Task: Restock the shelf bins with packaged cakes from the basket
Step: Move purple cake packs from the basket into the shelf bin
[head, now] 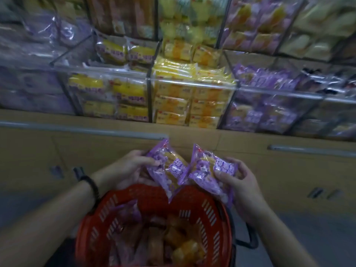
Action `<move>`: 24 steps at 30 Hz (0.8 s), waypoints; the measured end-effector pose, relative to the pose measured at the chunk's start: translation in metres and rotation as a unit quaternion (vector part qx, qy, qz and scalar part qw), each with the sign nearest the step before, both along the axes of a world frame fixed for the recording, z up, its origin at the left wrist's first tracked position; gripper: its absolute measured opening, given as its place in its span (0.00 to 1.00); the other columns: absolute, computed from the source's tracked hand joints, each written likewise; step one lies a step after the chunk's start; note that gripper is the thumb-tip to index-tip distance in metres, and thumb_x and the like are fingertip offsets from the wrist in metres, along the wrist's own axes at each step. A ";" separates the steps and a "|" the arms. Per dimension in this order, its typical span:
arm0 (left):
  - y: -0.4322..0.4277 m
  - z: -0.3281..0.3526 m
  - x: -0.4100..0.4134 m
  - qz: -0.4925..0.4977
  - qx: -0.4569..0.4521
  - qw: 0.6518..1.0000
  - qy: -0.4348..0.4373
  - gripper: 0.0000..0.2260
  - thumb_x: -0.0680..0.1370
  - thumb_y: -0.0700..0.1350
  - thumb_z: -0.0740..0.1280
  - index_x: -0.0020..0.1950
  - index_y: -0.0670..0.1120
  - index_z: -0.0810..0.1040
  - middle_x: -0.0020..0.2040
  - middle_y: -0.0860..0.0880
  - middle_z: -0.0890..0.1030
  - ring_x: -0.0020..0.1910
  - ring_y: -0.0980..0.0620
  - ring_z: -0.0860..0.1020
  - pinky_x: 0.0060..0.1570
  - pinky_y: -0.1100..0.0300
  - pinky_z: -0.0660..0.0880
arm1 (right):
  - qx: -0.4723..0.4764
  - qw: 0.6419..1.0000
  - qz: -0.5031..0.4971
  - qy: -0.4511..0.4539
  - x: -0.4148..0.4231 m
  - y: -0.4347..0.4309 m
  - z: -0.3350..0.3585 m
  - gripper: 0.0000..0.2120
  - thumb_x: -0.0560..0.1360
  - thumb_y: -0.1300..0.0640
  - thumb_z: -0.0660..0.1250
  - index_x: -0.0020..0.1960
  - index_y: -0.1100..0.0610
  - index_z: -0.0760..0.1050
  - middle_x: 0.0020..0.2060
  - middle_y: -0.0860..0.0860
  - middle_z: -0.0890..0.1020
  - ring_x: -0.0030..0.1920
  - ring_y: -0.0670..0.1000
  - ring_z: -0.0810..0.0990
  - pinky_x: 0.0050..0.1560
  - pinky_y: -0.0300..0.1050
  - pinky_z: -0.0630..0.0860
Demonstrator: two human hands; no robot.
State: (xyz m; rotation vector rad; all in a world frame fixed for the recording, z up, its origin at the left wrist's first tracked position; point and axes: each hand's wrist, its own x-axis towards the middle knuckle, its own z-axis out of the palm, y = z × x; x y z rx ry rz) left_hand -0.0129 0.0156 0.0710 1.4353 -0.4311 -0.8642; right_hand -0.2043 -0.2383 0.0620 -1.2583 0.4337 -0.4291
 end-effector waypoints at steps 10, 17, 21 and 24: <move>-0.058 0.147 -0.011 -0.088 -0.079 0.959 -0.259 0.26 0.66 0.52 0.84 0.62 0.46 0.86 0.57 0.36 0.87 0.52 0.40 0.84 0.53 0.46 0.79 | -0.101 0.978 -0.097 -0.152 -0.049 -0.036 0.097 0.27 0.56 0.58 0.87 0.54 0.54 0.84 0.43 0.61 0.87 0.39 0.53 0.85 0.38 0.44 0.82; -0.150 0.248 0.013 0.070 -0.147 0.898 -0.410 0.16 0.76 0.42 0.77 0.63 0.45 0.81 0.50 0.46 0.89 0.49 0.47 0.89 0.54 0.45 0.85 | -0.324 0.910 -0.190 -0.175 -0.037 -0.100 0.216 0.20 0.77 0.61 0.74 0.67 0.48 0.79 0.47 0.61 0.88 0.44 0.60 0.88 0.44 0.59 0.86; -0.192 0.232 0.033 0.176 -0.119 0.836 -0.506 0.18 0.79 0.49 0.77 0.67 0.50 0.79 0.46 0.54 0.88 0.44 0.53 0.87 0.43 0.52 0.85 | -0.481 0.844 -0.233 -0.046 -0.012 -0.158 0.254 0.14 0.78 0.56 0.75 0.63 0.51 0.79 0.41 0.58 0.87 0.37 0.52 0.88 0.39 0.51 0.85; -0.206 0.218 0.044 0.170 -0.069 0.825 -0.534 0.09 0.79 0.47 0.76 0.58 0.53 0.81 0.45 0.56 0.86 0.42 0.59 0.84 0.37 0.66 0.75 | -0.532 0.825 -0.189 0.022 0.009 -0.192 0.264 0.12 0.77 0.57 0.77 0.59 0.49 0.80 0.37 0.60 0.87 0.31 0.54 0.86 0.29 0.48 0.80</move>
